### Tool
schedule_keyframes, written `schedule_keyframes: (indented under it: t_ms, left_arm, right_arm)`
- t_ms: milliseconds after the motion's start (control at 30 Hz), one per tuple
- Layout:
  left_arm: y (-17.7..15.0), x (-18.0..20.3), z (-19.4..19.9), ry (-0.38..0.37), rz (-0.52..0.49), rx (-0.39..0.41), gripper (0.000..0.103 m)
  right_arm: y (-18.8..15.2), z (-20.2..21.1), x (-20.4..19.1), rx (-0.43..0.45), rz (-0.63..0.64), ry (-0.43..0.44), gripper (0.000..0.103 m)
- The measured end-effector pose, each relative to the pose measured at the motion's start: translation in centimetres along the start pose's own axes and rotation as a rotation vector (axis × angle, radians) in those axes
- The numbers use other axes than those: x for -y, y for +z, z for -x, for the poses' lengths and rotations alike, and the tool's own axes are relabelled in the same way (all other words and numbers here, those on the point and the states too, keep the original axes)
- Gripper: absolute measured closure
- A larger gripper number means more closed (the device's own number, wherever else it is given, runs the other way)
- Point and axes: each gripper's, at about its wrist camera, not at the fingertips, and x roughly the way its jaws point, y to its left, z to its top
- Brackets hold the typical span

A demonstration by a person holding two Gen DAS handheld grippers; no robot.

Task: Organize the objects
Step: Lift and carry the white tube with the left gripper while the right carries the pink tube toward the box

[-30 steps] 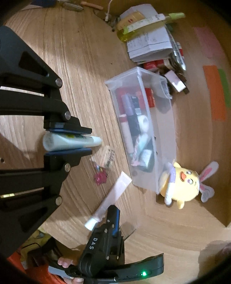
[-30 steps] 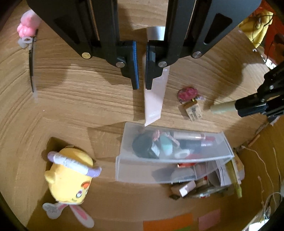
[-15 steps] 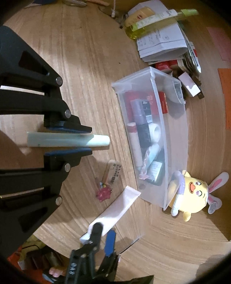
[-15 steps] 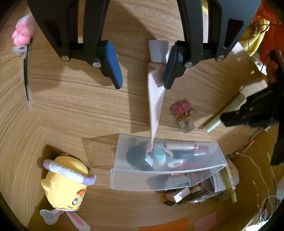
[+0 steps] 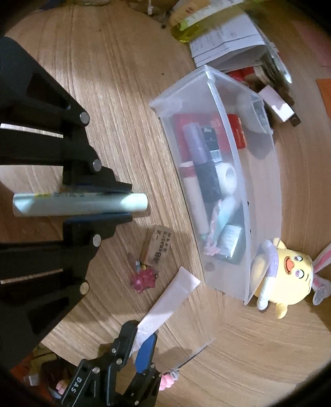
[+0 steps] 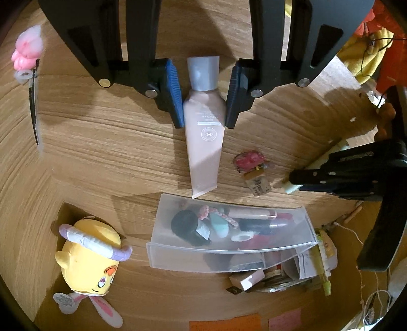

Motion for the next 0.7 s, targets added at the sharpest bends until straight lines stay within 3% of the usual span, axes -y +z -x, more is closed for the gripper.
schedule_keyframes:
  t_ms: [233, 700]
  left_arm:
    - [0.1, 0.0, 1.2, 0.01, 0.012, 0.082, 0.088]
    - [1.2, -0.6, 8.5, 0.037, 0.086, 0.284, 0.088]
  right_arm:
    - [0.4, 1.4, 0.3, 0.041, -0.031, 0.002, 0.073]
    - [3.1, 6.6, 0.8, 0.208, -0.042, 0.002, 0.073]
